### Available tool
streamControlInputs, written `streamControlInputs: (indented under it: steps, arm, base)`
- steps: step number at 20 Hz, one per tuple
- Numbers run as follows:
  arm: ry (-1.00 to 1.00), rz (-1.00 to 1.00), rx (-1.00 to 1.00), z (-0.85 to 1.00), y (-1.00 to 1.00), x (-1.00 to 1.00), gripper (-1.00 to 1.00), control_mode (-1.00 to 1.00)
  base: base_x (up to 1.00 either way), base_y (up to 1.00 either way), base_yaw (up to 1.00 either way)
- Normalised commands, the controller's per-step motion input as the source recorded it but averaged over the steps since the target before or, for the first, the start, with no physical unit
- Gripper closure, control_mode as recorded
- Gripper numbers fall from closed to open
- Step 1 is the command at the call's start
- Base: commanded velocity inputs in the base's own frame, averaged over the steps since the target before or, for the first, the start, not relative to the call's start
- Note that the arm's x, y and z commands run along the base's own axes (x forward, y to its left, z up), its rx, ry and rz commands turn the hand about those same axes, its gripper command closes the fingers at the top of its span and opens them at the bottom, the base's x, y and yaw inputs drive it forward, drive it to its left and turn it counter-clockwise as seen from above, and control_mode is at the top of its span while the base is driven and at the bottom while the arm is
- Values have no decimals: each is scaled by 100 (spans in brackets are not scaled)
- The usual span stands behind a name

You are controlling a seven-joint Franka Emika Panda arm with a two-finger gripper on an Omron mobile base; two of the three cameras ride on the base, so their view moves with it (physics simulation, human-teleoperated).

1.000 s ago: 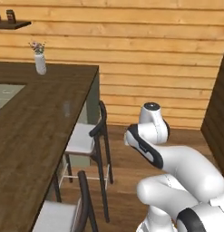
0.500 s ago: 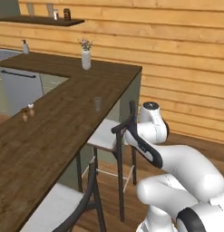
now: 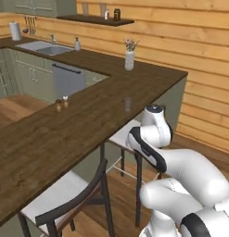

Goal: Take a straw from the drawer in front and place it inside the glass cup on the dining counter.

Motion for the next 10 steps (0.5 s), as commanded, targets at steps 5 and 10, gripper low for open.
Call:
streamControlInputs:
  steps: [5, 10]
  arm:
    - [0, 0, 0, 0, 0, 0, 100, 100]
    - [0, 0, 0, 0, 0, 0, 100, 100]
  base:
    - [0, -77, 34]
    - [24, -58, 24]
